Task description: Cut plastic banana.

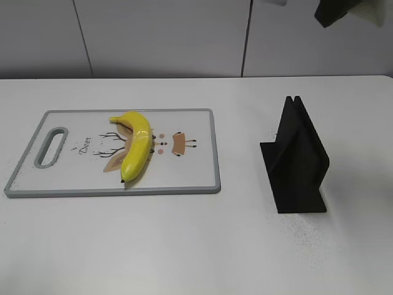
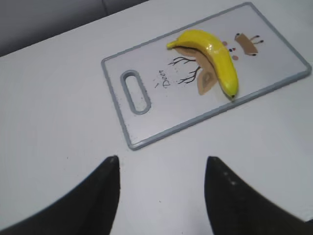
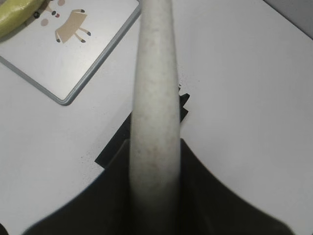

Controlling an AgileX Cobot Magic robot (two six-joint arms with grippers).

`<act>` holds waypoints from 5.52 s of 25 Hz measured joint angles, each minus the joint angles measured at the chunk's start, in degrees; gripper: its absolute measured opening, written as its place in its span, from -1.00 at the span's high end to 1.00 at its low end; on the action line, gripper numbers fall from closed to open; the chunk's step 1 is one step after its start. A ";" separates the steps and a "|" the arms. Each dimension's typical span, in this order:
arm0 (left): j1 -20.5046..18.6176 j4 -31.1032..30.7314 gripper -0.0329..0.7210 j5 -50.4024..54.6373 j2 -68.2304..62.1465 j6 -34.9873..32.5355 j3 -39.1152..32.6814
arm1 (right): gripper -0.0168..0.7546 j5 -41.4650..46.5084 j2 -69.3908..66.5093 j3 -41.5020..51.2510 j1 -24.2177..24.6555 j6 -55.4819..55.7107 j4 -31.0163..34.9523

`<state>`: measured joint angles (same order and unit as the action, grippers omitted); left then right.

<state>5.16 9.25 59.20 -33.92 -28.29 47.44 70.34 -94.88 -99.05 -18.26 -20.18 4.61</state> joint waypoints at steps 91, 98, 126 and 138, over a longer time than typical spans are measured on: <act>3.21 20.57 0.71 -6.21 -89.51 -54.28 38.78 | 0.42 -1.25 -46.15 -20.48 -7.58 -36.26 12.32; 4.68 18.37 0.71 -6.99 -88.62 -53.81 39.47 | 0.40 0.39 -46.54 -21.26 -7.52 -33.31 11.66; 5.48 20.41 -0.46 -5.68 -72.27 -49.57 38.00 | 0.43 0.54 -34.98 -24.07 -7.80 -34.69 10.77; 4.39 16.83 -0.72 -6.17 -68.04 -25.76 47.94 | 0.54 0.03 -33.02 -24.07 -7.75 -31.90 10.36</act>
<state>9.55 26.08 53.03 -101.96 -54.05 95.38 70.36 -127.90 -123.11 -26.01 -52.08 14.97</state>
